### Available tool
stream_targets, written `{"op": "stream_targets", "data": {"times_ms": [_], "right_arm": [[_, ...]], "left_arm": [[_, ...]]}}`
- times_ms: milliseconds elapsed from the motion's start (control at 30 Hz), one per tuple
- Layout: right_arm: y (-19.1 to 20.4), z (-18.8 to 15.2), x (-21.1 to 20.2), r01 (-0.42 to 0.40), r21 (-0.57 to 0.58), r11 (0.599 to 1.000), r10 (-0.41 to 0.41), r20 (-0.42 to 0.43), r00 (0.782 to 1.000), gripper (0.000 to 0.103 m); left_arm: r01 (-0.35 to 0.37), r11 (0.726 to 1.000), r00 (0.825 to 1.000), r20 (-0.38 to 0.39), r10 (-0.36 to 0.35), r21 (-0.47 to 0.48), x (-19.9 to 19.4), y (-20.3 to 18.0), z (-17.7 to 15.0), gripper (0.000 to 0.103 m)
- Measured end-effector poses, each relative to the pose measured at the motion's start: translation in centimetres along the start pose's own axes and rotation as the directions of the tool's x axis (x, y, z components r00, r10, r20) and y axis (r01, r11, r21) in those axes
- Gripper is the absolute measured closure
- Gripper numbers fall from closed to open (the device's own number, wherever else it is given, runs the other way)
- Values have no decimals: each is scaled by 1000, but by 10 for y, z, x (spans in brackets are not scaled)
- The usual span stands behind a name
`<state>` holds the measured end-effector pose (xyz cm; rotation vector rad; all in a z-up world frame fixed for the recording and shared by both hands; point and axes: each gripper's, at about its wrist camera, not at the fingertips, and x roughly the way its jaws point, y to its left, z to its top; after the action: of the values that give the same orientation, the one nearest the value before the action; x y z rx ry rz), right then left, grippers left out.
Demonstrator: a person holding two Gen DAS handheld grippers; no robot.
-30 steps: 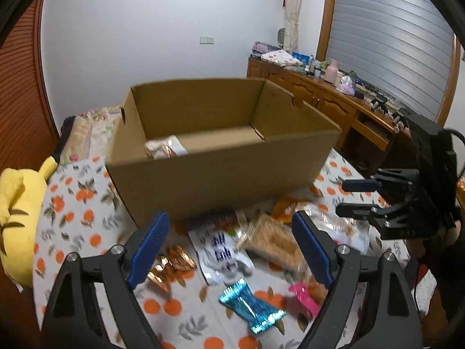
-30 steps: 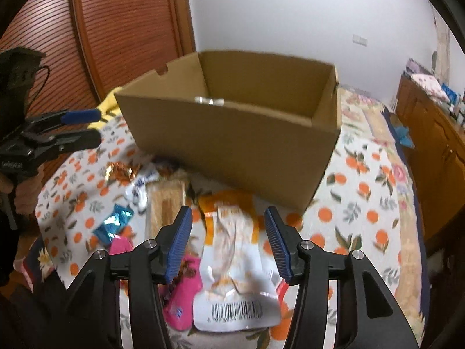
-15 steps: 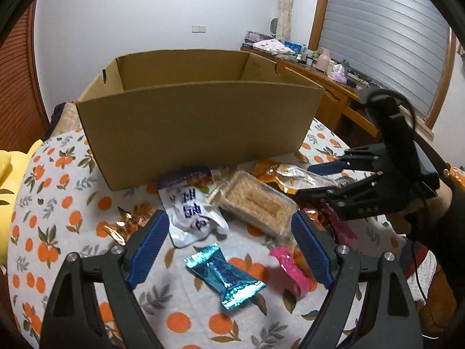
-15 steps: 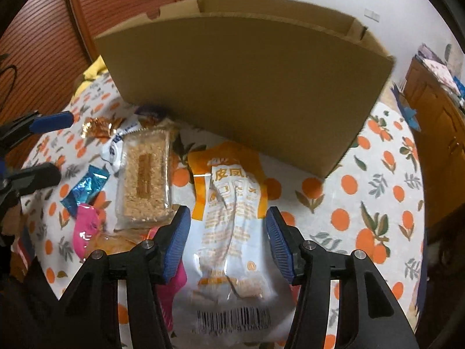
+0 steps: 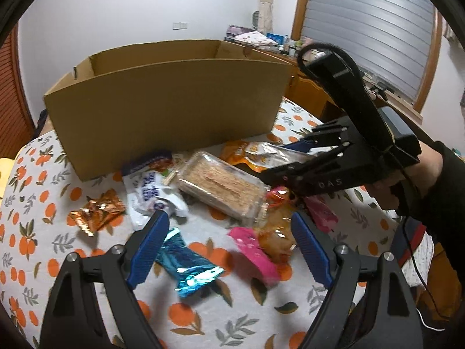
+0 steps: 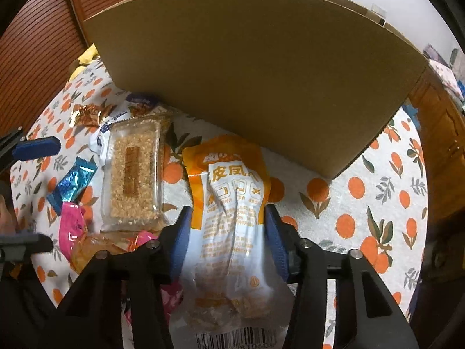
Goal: Organize snacks
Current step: 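Move the right tool back to the pile and grasp the orange-white pouch, then grasp the pink-wrapped braised egg packet with the left tool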
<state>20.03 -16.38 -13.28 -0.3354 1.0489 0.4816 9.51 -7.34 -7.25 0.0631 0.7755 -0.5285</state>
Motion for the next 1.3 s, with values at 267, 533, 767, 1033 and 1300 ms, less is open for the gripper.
{"op": "stream_targets", "data": {"times_ms": [267, 533, 767, 1033, 1300], "right_arm": [[-4, -12, -23, 5, 17, 1000, -7, 69, 998, 62], [-4, -19, -56, 6, 33, 999, -11, 146, 989, 62], [3, -33, -75, -3, 41, 999, -5, 184, 983, 62], [4, -50, -78, -22, 81, 996, 6, 201, 980, 61], [-3, -65, -80, -53, 139, 989, 20, 224, 974, 61]], "left_arm": [[41, 997, 999, -16, -40, 71, 12, -21, 0, 24], [65, 990, 997, -39, -61, 122, 27, -34, 0, 44], [71, 986, 996, -61, -62, 150, 35, -41, -7, 46], [59, 982, 996, -75, -46, 178, 38, -47, -10, 44], [78, 980, 994, -92, -62, 184, 47, -50, -5, 47]]}}
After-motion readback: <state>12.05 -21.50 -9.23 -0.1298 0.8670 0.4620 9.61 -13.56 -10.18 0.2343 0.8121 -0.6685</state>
